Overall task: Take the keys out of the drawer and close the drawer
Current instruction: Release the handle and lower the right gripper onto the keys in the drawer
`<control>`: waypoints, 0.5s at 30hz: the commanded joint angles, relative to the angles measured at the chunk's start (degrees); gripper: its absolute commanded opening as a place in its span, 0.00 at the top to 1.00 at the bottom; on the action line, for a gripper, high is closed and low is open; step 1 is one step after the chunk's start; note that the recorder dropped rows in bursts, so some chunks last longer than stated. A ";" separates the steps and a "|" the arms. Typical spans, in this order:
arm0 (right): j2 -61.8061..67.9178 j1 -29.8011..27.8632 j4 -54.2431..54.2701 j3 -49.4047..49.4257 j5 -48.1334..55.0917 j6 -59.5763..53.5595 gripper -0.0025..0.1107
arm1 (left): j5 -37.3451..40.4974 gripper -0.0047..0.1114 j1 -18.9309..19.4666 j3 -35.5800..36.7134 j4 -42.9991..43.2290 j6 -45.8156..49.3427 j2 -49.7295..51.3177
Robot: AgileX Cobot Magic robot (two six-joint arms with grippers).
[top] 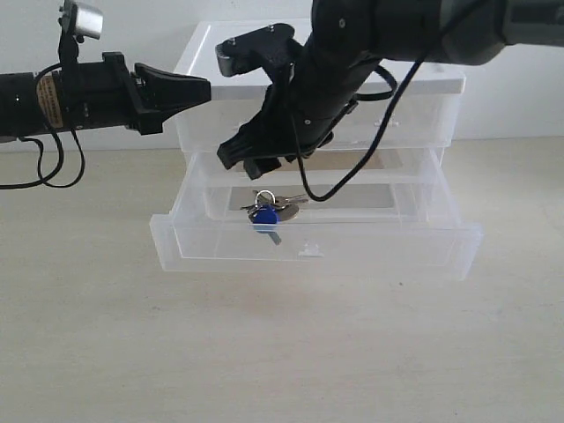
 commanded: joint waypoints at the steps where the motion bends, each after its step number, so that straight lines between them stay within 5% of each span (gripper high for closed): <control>1: 4.16 -0.32 2.08 -3.70 3.49 -2.11 0.52 | 0.57 0.92 0.02 -0.17 0.35 -0.59 -0.64; 7: 6.87 -0.32 1.52 -4.05 6.19 -8.16 0.51 | 0.57 0.92 0.02 -0.17 0.35 -0.59 -0.64; 11: 7.69 -0.32 1.36 -4.05 5.44 -8.05 0.31 | 0.57 0.92 0.02 -0.17 0.35 -0.44 -0.64; 15: 7.69 -0.32 0.07 -4.05 4.53 -8.05 0.29 | 0.88 0.92 0.02 -0.17 0.50 -0.42 -0.64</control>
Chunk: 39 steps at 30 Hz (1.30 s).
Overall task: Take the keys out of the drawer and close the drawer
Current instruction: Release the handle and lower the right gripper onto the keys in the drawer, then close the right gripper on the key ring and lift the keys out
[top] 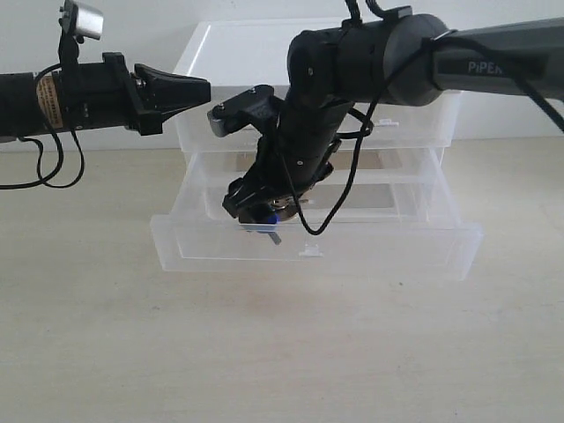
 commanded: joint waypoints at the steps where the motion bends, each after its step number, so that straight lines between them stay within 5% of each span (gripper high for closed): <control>1: -0.12 -0.32 -1.97 -0.42 -1.66 -0.29 0.29 | 1.10 0.92 0.02 -0.17 0.27 -0.42 -0.64; 11: 2.92 -0.32 -5.79 -0.42 -1.61 1.34 0.36 | 1.61 0.92 0.02 -0.17 0.16 -0.30 -0.44; 16: 2.92 0.29 -6.17 -0.42 -1.41 -2.42 0.62 | 1.61 0.92 0.02 -0.17 0.04 -0.33 -0.44; 19: 2.92 0.41 -6.28 -0.42 -1.27 -5.14 0.95 | 1.61 0.92 0.02 -0.17 0.04 -0.33 -0.44; 20: 2.92 0.41 -6.28 -0.42 -1.39 -5.50 0.98 | 1.61 0.92 0.02 -0.17 0.04 -0.33 -0.44; 39: -7.53 1.83 -9.27 -0.42 -1.88 -7.09 0.98 | 1.61 0.92 0.02 -0.17 -0.33 -0.33 -0.44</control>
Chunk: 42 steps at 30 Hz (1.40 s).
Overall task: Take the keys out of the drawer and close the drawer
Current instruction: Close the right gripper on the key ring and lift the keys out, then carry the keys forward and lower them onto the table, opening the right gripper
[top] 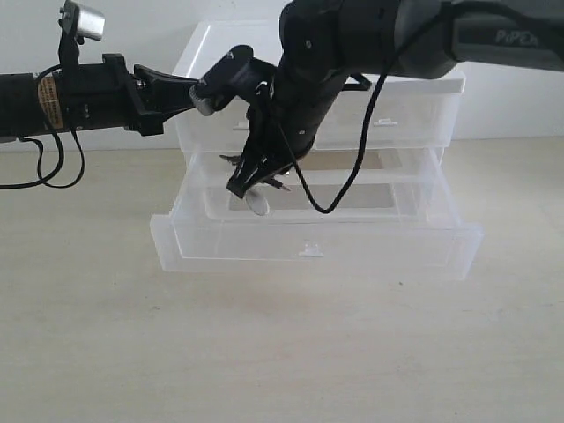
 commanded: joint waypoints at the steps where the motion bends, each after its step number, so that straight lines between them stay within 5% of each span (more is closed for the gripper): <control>1: -4.07 0.00 -0.67 0.07 0.96 0.03 0.98 | 0.39 0.92 0.02 -0.17 -0.42 -0.33 -0.44; 9: -12.26 1.78 -1.26 0.07 6.05 2.16 0.98 | 0.39 0.92 0.02 -0.17 -0.40 -0.16 -0.44; 16: -18.94 10.94 -9.82 2.30 13.61 9.83 0.98 | 0.39 0.92 0.02 -0.17 -0.54 -0.18 -0.44; 19: -25.12 14.03 -15.43 12.48 10.31 16.38 0.98 | 0.39 0.92 0.02 -0.17 -0.67 -0.18 -0.44; 30: -34.86 15.43 -4.66 42.77 -4.89 16.93 0.98 | 0.16 0.92 0.02 -0.17 -0.82 -0.18 -0.44; 42: -25.27 12.52 -5.29 47.28 -16.82 17.20 0.98 | 0.28 0.92 0.02 -0.17 -0.70 -0.35 -0.44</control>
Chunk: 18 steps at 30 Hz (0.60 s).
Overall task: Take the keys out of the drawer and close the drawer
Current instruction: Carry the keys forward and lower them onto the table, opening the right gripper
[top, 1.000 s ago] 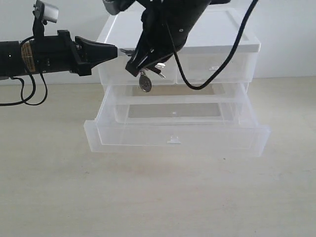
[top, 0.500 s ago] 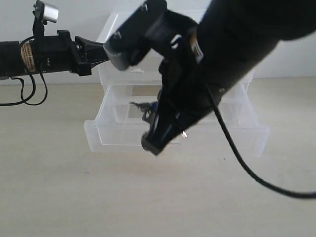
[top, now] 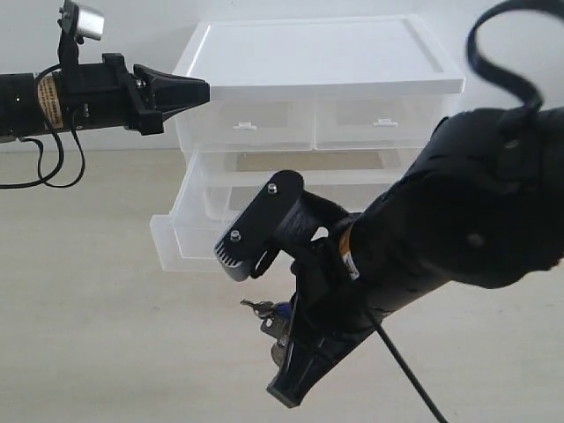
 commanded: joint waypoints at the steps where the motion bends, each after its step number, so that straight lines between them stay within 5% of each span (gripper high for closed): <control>1: 5.73 -3.15 -0.76 0.17 -5.22 -0.20 0.98 | 0.28 0.92 0.02 -0.17 -0.38 -0.35 -0.44; 9: 8.96 -6.17 -2.13 0.17 -12.10 -1.08 0.95 | 0.16 0.92 0.02 -0.17 -0.52 -0.35 -0.44; 18: 8.96 -6.17 -3.27 0.17 -14.16 -1.39 0.55 | 0.27 0.92 0.02 -0.17 -0.51 -0.35 -0.44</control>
